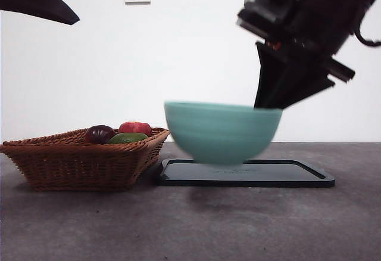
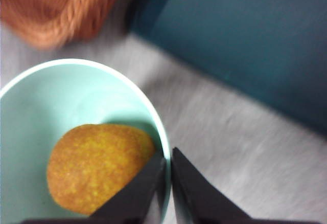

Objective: Pick up the wifruite, put it on the bowl, pick up the plate, put it on desk

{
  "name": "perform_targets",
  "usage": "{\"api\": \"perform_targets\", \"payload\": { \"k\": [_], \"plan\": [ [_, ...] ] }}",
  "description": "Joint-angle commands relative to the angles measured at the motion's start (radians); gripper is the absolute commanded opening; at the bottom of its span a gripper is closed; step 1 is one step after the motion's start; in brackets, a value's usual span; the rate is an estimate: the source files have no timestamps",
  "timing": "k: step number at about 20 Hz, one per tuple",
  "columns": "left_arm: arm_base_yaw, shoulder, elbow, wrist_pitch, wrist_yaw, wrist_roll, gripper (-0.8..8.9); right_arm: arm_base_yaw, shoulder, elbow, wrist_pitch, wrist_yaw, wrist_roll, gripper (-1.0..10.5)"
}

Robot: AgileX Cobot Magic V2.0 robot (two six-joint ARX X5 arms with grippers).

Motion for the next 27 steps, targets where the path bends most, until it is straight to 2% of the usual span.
{"api": "perform_targets", "payload": {
  "k": [1,7,12,16,22,23,25,27],
  "plan": [
    [-0.008,0.006,0.011,0.012,0.004,0.002,4.02,-0.037,0.044,0.073,-0.011,0.007,0.004,0.1],
    [-0.008,0.006,0.011,0.010,0.004,0.006,4.02,-0.135,0.275,0.312,-0.057,0.023,-0.065,0.1],
    [-0.008,0.006,0.011,0.010,0.004,0.006,4.02,-0.196,0.466,0.463,-0.068,0.022,-0.083,0.1],
    [-0.008,0.006,0.011,0.009,0.004,0.006,4.02,-0.218,0.540,0.475,-0.047,0.022,-0.100,0.1],
    [-0.008,0.006,0.011,0.009,0.004,0.006,4.02,-0.222,0.553,0.475,-0.053,0.021,-0.108,0.1],
    [-0.008,0.006,0.011,0.010,0.004,0.006,4.02,-0.222,0.553,0.475,-0.052,0.022,-0.108,0.4],
    [-0.008,0.006,0.011,0.009,0.004,0.006,4.02,-0.222,0.553,0.475,-0.052,0.022,-0.103,1.8],
    [-0.008,0.006,0.011,0.010,0.004,0.006,4.02,-0.222,0.541,0.475,-0.060,0.043,-0.096,1.9]
  ]
}}
